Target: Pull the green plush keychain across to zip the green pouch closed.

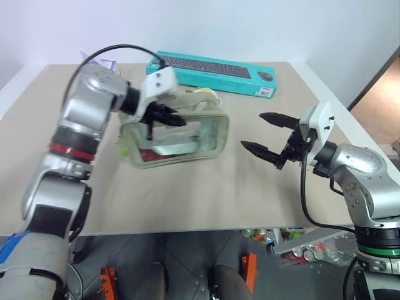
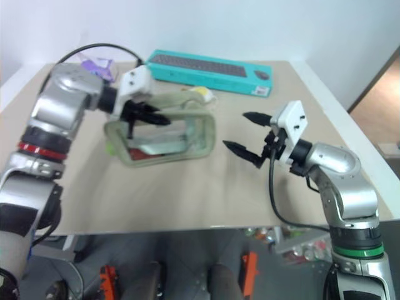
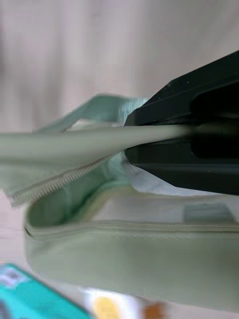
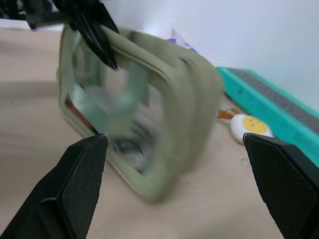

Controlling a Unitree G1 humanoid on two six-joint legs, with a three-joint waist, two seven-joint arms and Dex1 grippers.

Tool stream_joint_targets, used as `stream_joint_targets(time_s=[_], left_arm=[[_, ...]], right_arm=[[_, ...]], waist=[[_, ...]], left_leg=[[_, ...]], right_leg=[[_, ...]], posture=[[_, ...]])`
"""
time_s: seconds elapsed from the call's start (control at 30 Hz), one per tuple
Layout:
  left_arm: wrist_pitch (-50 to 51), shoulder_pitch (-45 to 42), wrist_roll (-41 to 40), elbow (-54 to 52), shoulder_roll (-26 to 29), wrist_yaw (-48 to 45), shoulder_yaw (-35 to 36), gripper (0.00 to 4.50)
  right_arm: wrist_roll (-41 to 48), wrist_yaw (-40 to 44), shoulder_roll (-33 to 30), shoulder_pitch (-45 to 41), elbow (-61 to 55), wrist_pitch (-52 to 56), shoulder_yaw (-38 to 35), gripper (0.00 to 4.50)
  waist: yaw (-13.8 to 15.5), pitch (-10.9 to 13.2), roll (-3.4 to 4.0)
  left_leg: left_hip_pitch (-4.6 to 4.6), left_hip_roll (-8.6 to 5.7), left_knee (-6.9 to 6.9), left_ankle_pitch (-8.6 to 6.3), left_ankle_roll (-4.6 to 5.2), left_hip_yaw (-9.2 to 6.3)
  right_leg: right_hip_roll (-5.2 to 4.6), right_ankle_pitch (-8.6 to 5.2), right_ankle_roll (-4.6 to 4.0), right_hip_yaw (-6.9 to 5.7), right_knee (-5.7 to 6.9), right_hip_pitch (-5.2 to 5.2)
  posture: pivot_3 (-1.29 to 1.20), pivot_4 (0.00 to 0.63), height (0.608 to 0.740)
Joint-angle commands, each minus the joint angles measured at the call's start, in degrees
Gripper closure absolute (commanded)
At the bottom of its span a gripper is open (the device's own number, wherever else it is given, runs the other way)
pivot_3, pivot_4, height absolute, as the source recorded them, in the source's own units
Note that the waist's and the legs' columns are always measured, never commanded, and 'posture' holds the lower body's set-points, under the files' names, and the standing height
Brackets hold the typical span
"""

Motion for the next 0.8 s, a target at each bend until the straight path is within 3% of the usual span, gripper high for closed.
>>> stream_joint_targets(time_s=[0.03,0.33,0.8], left_arm=[[0.2,-3.5,0.6,-0.9,-1.6,0.7,-0.8,4.45],[0.2,-5.3,2.4,0.7,-4.8,0.2,-4.7,4.45],[16.1,-3.5,0.5,-10.9,-6.0,1.4,-5.2,4.45]], right_arm=[[0.4,-1.0,-0.9,-0.3,-1.4,-0.2,-2.6,0.00],[0.8,-2.2,-1.3,1.9,-3.7,0.6,-3.7,0.00],[0.7,-2.1,-1.2,2.8,-3.7,0.6,-3.8,0.00]], waist=[[-0.3,0.0,0.01],[-0.7,0.0,0.07],[-0.3,0.0,0.08]], left_leg=[[0.03,0.01,0.00,-0.03,0.05,0.07],[0.13,0.14,-0.01,-0.17,0.28,0.24],[0.12,0.07,0.02,-0.17,0.28,0.32]], right_leg=[[0.01,0.00,0.00,0.06,0.00,-0.02],[0.24,-0.03,-0.05,0.40,0.03,-0.06],[0.38,-0.03,0.05,0.85,0.03,-0.05]], posture=[[0.00,0.150,0.740],[0.00,0.150,0.740],[0.00,0.150,0.740]])
